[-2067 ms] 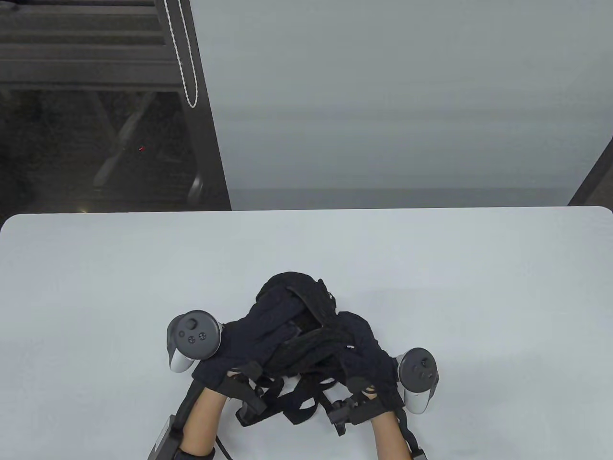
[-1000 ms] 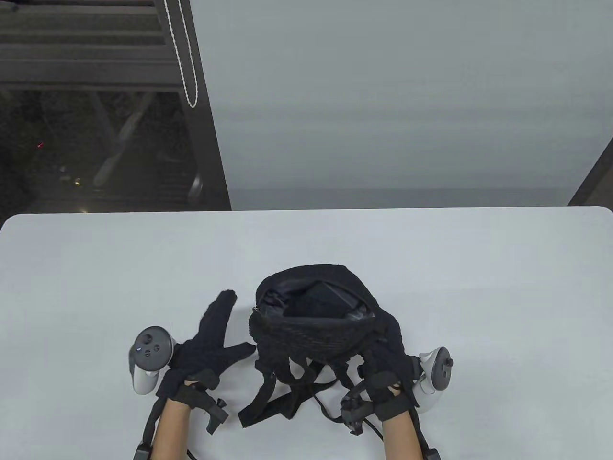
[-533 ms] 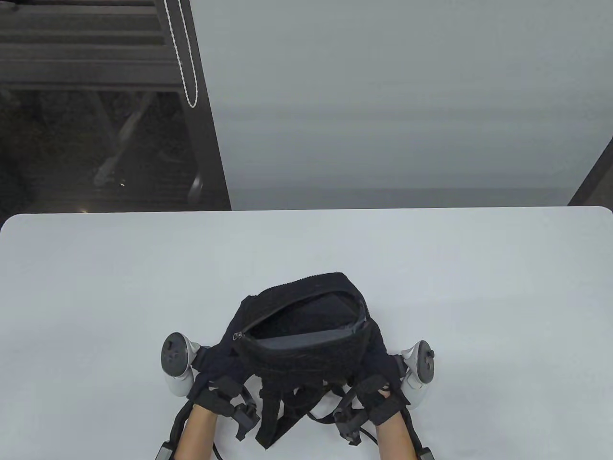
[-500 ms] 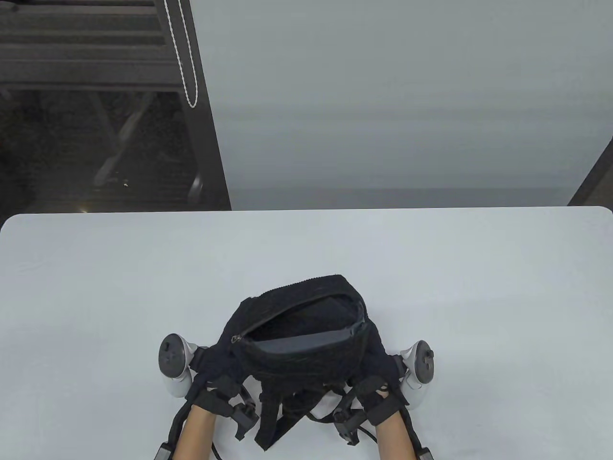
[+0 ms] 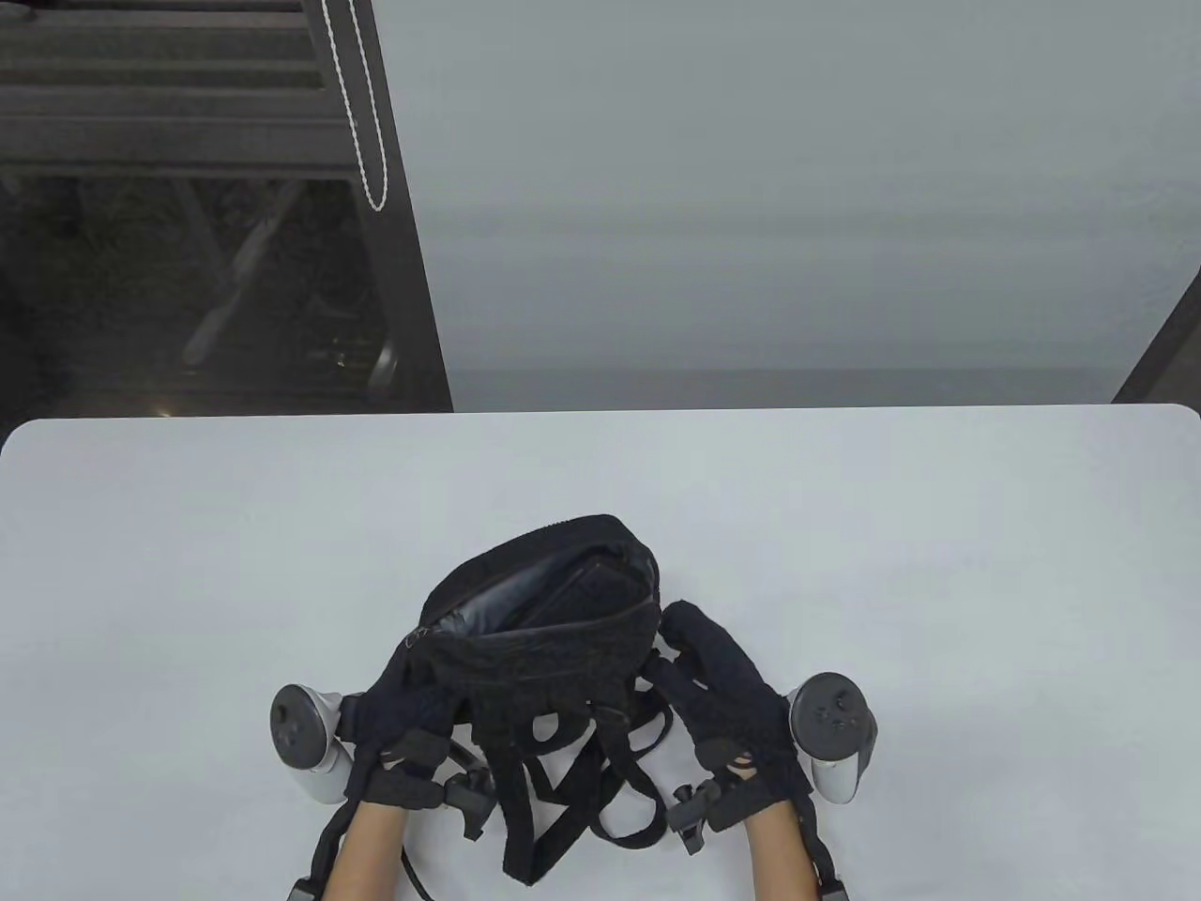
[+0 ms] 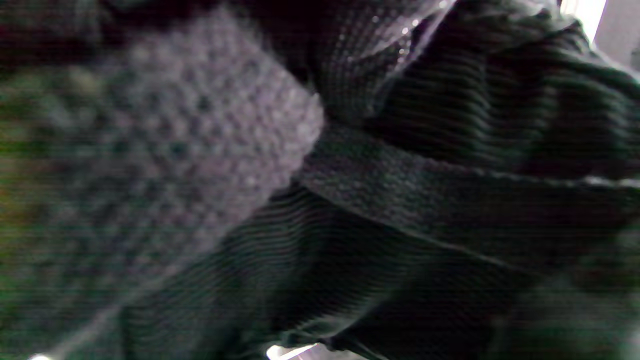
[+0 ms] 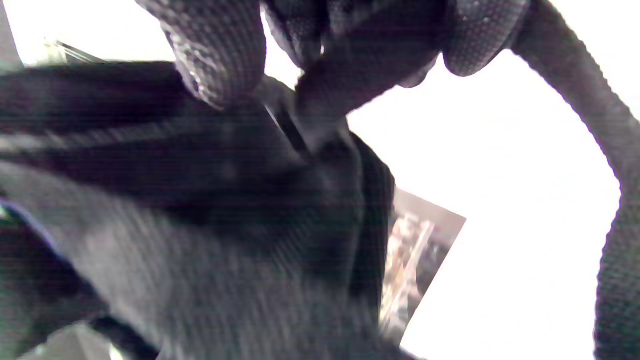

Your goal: Put stationery box into the backpack's main compartment

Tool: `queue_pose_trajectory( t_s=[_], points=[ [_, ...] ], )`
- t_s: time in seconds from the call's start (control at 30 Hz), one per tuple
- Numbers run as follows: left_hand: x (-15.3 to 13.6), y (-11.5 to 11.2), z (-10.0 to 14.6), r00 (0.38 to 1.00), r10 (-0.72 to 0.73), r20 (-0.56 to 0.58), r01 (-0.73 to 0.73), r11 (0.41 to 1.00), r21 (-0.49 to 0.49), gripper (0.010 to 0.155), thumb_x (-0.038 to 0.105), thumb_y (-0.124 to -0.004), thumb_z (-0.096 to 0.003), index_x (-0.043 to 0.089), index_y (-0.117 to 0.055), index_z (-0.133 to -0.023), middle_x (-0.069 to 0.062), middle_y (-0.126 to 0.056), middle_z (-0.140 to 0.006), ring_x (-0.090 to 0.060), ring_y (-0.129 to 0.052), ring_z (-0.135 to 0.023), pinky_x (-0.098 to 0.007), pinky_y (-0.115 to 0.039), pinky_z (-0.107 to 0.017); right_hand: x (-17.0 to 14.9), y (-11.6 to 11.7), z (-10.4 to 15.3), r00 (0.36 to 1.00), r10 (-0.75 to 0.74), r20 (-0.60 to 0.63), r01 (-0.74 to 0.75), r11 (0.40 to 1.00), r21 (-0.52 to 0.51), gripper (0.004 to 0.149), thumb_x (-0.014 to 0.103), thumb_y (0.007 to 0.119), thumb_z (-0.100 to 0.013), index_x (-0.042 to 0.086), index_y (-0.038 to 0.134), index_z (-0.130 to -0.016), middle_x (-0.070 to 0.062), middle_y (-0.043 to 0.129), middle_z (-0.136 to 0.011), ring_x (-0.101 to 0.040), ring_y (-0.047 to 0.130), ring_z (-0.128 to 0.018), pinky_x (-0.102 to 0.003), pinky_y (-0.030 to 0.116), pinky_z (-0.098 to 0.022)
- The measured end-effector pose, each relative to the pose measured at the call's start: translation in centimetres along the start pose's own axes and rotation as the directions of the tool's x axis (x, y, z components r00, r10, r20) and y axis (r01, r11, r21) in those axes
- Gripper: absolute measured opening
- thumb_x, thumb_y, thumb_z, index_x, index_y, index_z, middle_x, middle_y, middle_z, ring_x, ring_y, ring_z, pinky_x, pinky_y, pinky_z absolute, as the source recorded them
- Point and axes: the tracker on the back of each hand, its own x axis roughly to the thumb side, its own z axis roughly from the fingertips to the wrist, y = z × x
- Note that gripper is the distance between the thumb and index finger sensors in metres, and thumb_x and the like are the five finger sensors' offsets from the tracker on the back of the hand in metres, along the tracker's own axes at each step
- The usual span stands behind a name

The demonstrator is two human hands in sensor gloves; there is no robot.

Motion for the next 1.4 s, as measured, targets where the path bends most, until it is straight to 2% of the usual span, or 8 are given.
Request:
queue_pose_trajectory(
  t_s=[0.17, 0.47, 0.67, 0.83, 0.93, 1.17, 1.3, 1.4],
  points=[
    [-0.6, 1.3, 0.1, 1.000, 0.023, -0.017, -0.022, 0.999, 0.038, 0.046, 0.026, -0.087, -0.0547, 0.033, -0.077, -0.099, -0.008, -0.084, -0.093, -0.044, -0.083, -0.091, -0.073, -0.064, -0.064, 3.2, -2.1, -0.4, 0.995, 0.056, 0.086, -0.049, 0.995, -0.086, 0.051, 0.039, 0.082, -0.058, 0.030, 0.064, -0.105, -0.003, 0.070, -0.109, -0.034, 0.070, -0.097, -0.051, 0.063, -0.067],
    [-0.3, 1.6, 0.2, 0.998, 0.069, -0.007, -0.068, 0.994, 0.083, 0.046, 0.027, -0.086, -0.0552, 0.033, -0.076, -0.100, -0.008, -0.083, -0.094, -0.044, -0.083, -0.091, -0.072, -0.065, -0.064, 12.2, -1.7, -0.6, 0.962, 0.178, 0.206, -0.162, 0.983, -0.092, 0.043, 0.043, 0.080, -0.059, 0.031, 0.073, -0.100, -0.001, 0.081, -0.101, -0.031, 0.082, -0.088, -0.047, 0.075, -0.059],
    [-0.5, 1.7, 0.2, 1.000, -0.010, -0.024, 0.012, 0.997, 0.078, 0.046, 0.026, -0.086, -0.0552, 0.032, -0.076, -0.100, -0.009, -0.083, -0.094, -0.045, -0.083, -0.091, -0.072, -0.065, -0.063, 17.5, 1.1, -1.0, 0.930, 0.191, 0.315, -0.201, 0.980, -0.001, 0.040, 0.044, 0.080, -0.059, 0.031, 0.077, -0.097, -0.001, 0.086, -0.098, -0.029, 0.087, -0.084, -0.043, 0.078, -0.058],
    [-0.6, 0.8, 0.3, 0.998, -0.063, -0.027, 0.064, 0.997, 0.045, 0.046, 0.026, -0.086, -0.0551, 0.032, -0.076, -0.100, -0.009, -0.083, -0.093, -0.045, -0.083, -0.090, -0.073, -0.065, -0.063, 20.5, 6.0, -2.4, 0.861, 0.311, 0.404, -0.371, 0.926, 0.078, 0.040, 0.041, 0.081, -0.059, 0.033, 0.076, -0.098, 0.001, 0.083, -0.101, -0.028, 0.082, -0.091, -0.045, 0.072, -0.065],
    [-0.7, 0.2, 0.4, 0.996, -0.087, -0.030, 0.087, 0.996, 0.022, 0.046, 0.025, -0.086, -0.0550, 0.032, -0.076, -0.099, -0.009, -0.083, -0.093, -0.045, -0.083, -0.090, -0.073, -0.064, -0.063, 21.9, 9.7, -3.4, 0.774, 0.452, 0.444, -0.539, 0.838, 0.087, 0.042, 0.041, 0.082, -0.058, 0.034, 0.075, -0.098, 0.003, 0.080, -0.104, -0.027, 0.078, -0.096, -0.045, 0.068, -0.069],
    [-0.9, 0.0, 0.4, 0.990, -0.141, -0.026, 0.141, 0.990, 0.007, 0.046, 0.025, -0.086, -0.0549, 0.032, -0.077, -0.099, -0.009, -0.083, -0.093, -0.045, -0.083, -0.090, -0.073, -0.064, -0.063, 22.6, 17.8, -4.7, 0.515, 0.698, 0.498, -0.849, 0.496, 0.184, 0.051, 0.043, 0.086, -0.054, 0.038, 0.068, -0.102, 0.007, 0.071, -0.112, -0.023, 0.064, -0.106, -0.046, 0.053, -0.077],
    [-1.0, 0.2, 0.4, 0.991, -0.132, -0.035, 0.133, 0.991, 0.024, 0.046, 0.025, -0.086, -0.0550, 0.031, -0.077, -0.099, -0.010, -0.083, -0.093, -0.046, -0.082, -0.090, -0.073, -0.064, -0.063, 20.9, 20.4, -4.9, 0.365, 0.775, 0.517, -0.931, 0.283, 0.232, 0.065, 0.048, 0.089, -0.050, 0.041, 0.059, -0.107, 0.009, 0.058, -0.119, -0.021, 0.051, -0.112, -0.049, 0.042, -0.081],
    [-1.1, 0.3, 0.5, 0.989, -0.142, -0.041, 0.143, 0.989, 0.032, 0.046, 0.024, -0.085, -0.0550, 0.031, -0.077, -0.099, -0.010, -0.083, -0.093, -0.047, -0.082, -0.090, -0.073, -0.064, -0.063, 20.1, 21.2, -4.8, 0.303, 0.797, 0.522, -0.949, 0.200, 0.244, 0.067, 0.046, 0.090, -0.049, 0.041, 0.057, -0.108, 0.010, 0.055, -0.120, -0.020, 0.046, -0.113, -0.049, 0.037, -0.081]
  ],
)
